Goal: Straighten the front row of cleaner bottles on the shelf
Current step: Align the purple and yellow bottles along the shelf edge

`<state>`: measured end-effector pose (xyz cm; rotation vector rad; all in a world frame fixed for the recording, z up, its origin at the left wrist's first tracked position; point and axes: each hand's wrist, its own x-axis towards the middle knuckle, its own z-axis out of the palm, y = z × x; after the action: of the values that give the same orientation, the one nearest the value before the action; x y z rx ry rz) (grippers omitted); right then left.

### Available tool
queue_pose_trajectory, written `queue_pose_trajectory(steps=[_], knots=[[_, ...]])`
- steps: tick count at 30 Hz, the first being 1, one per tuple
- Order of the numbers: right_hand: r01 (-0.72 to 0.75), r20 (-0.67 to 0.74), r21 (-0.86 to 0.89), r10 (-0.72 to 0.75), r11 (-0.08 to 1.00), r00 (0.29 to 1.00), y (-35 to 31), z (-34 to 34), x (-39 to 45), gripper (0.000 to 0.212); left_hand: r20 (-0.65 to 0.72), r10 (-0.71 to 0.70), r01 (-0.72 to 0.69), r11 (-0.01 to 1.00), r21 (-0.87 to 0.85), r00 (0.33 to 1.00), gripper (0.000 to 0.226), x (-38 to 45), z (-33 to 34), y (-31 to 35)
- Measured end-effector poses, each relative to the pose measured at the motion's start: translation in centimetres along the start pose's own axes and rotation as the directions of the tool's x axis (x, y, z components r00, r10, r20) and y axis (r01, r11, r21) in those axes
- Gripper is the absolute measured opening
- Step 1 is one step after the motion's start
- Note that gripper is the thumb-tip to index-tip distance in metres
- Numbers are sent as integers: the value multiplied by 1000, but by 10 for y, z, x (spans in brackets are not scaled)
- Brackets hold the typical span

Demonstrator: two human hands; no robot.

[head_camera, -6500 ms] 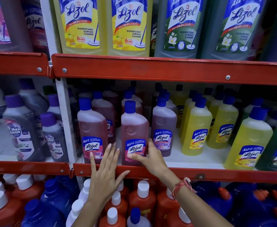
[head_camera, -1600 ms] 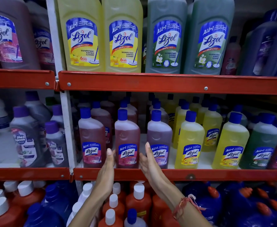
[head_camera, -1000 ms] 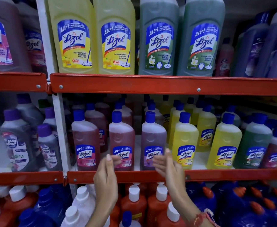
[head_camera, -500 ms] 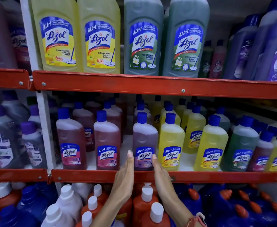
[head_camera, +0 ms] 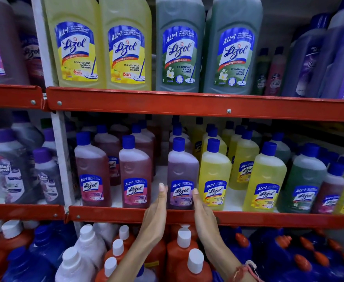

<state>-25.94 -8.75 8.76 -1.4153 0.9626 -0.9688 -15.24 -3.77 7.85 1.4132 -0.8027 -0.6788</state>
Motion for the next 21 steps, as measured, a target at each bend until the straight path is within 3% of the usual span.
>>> queue_pose_trajectory(steps=[4,8,11,14,18,21], knots=[[12,-8,5,-12,1000,1000,0,-1,0,56,11,11,-11,1000,12,1000,67,-1,-1,0],[36,-2,-2,-36,999,999,3,-3,2,57,22,18,-18,1000,14,1000,94,-1,-1,-1],[60,13,-4,-60,998,998,3,-3,3,55,36,9,-10,1000,19,999,72,-3,0,1],[59,23,-21,-59,998,998,4,-9,5,49,-10,24,-23,1000,5,1000,93,-2,-1,-2],[41,-145,10,-39,999,989,13,-27,12,43,-226,165,-157,986,54,960,73,-14,10,-2],[70,-267,36,-58,997,962,16,-47,16,42,-160,203,-202,979,27,966,68,-28,34,-1]])
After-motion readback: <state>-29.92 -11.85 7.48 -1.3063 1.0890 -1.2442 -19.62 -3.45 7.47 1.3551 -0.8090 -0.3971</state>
